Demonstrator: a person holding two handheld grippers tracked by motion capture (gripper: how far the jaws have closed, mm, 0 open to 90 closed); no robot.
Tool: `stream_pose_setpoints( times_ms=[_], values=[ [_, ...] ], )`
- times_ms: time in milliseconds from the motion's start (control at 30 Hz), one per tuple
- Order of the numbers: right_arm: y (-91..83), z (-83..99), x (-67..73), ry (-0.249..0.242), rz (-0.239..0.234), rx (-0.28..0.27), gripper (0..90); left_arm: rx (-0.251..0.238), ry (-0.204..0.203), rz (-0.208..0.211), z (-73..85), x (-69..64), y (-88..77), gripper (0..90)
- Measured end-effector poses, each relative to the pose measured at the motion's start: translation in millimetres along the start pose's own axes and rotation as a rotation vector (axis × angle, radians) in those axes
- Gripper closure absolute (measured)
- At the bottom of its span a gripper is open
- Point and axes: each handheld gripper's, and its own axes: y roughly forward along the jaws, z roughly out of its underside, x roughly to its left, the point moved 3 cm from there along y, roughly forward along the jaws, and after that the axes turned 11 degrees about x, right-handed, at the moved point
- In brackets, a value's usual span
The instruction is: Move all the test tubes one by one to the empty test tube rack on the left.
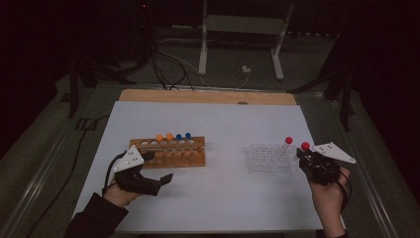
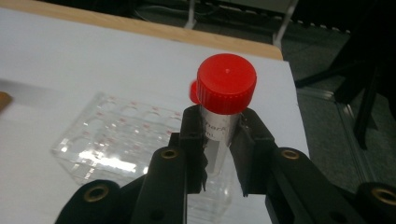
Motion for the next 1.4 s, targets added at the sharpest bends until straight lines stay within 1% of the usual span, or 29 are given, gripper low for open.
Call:
stream_pose_setpoints(
  times_ms=[167,367,500,700,767,833,967,1067,1200,1400],
  values=[
    [-10.5,-4.1,11.8,-0.027,-0.032,-0.031,74.9,0.002,0.001,0.002,-0.1,-0.4,0.2,2.9],
    [-16.5,-6.2,34.1,-0.067,-0.123,-0.039,74.9,0.005,0.005,0.011,-0.7,-2.3,0.8,2.9],
    [-16.7,-6.4,49.8,-0.088,-0.194,-0.031,74.9,0.013,0.014,0.02,-1.9,-5.2,2.4,2.9],
    [-13.2,-4.7,71.5,-0.129,-0.265,-0.014,74.9,0.019,0.029,0.036,-5.4,-10.1,4.6,2.9],
    [-11.0,-3.7,78.9,-0.149,-0.278,-0.007,74.8,0.022,0.036,0.046,-7.0,-12.6,5.5,2.9],
    [-8.4,-2.9,85.5,-0.162,-0.295,0.001,74.9,0.026,0.042,0.051,-8.4,-14.8,6.0,3.0],
    [-5.2,-2.0,97.5,-0.188,-0.324,0.005,74.8,0.036,0.058,0.073,-11.9,-20.3,7.9,3.1],
    [-2.0,-0.9,106.1,-0.21,-0.337,0.012,74.9,0.035,0.066,0.087,-16.1,-24.0,10.6,3.1],
    [1.1,-0.1,114.6,-0.228,-0.357,0.015,74.9,0.034,0.079,0.108,-23.1,-29.4,14.6,3.1],
    [4.8,3.5,125.9,-0.258,-0.369,0.022,74.8,0.032,0.099,0.126,-36.6,-33.9,21.2,3.6]
  ],
)
